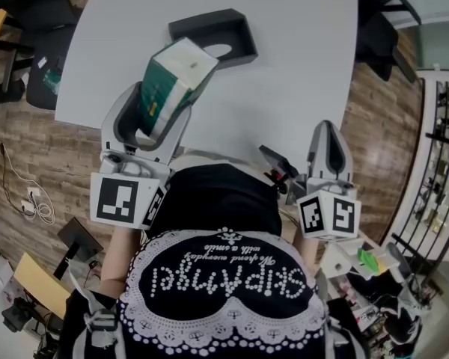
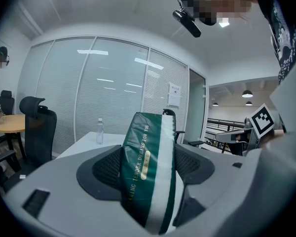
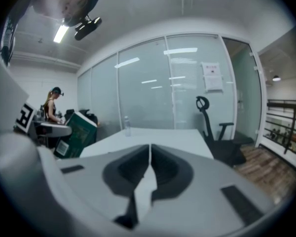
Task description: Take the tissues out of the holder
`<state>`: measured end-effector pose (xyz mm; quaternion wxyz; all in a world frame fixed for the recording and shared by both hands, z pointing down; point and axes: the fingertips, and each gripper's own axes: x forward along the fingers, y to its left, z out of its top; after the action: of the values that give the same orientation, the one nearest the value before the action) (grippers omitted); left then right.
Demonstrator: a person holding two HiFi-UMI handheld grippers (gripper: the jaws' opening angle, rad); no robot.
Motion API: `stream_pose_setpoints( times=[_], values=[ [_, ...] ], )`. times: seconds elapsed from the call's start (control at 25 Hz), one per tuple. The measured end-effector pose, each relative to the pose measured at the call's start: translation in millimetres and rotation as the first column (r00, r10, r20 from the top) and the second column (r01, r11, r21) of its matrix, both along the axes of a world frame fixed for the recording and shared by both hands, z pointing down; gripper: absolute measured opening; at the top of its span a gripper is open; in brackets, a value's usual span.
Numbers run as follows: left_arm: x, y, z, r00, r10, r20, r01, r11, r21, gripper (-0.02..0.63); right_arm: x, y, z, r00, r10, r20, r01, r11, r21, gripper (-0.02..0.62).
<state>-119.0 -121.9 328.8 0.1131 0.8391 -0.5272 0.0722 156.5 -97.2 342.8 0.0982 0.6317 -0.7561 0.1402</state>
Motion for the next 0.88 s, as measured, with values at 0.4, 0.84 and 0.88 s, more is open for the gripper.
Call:
stream_pose_setpoints(
  times=[0.4,0.84,0.88],
  values=[
    [0,-5,-4,1.0,-0.008,0.0,0.008,1.0,0.009,0.345,4,-5,-3,1.0,-0.01,-0.024,0.01,1.0,0.005,0.034],
    [1,-11,-5,1.0,-0.001,0.0,0.001,1.0,0.011,0.345,3,-7,-2,1.0,-0.003,-0.02,0.003,1.0,-0.002,0.034],
    [0,-11,-5,1.0,0.0,0.0,0.0,1.0,0.013,0.345,2,-8,-2,1.0,-0.003,-0.019,0.003,1.0,-0.003,0.034]
  ],
)
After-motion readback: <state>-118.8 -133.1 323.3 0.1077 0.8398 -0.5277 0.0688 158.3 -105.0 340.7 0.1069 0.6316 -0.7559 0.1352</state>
